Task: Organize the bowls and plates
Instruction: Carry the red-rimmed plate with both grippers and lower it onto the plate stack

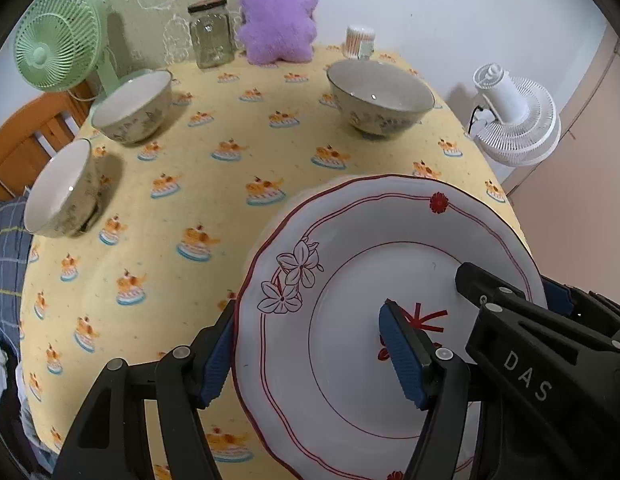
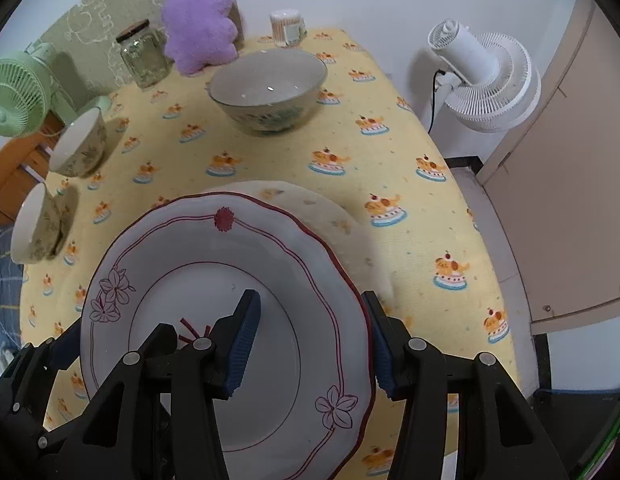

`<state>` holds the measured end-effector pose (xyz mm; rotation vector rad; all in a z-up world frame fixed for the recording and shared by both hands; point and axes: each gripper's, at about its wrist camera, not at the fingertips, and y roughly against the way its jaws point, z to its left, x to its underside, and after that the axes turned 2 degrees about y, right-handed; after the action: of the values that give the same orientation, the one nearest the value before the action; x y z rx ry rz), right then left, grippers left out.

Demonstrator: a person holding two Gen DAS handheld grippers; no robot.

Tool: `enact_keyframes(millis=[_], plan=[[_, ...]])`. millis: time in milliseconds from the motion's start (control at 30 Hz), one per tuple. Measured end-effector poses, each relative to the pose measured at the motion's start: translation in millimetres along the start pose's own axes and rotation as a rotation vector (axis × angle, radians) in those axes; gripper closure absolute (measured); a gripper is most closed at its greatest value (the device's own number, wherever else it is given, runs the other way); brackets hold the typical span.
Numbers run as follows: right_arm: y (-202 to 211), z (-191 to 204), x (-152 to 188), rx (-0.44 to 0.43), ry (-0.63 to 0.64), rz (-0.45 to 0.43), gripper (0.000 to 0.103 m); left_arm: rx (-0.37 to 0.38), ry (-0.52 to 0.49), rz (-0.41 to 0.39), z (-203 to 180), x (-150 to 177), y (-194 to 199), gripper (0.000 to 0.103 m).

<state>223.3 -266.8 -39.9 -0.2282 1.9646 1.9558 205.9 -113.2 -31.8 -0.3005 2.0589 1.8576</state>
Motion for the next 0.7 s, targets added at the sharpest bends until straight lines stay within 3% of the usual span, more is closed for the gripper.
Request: enact_keyframes(millis=[333, 700], plan=[[-24.3, -30.4, -14.0, -0.027, 0.045, 0.031, 0.048, -0.035, 0.044, 0.036, -30.9, 0.7, -24.4, 0.033], [-39.8, -29.4, -19.7, -0.058, 0.100, 0.045, 0.048, -0.081, 0.090, 0.055, -32.9, 0.7, -37.4, 0.032]])
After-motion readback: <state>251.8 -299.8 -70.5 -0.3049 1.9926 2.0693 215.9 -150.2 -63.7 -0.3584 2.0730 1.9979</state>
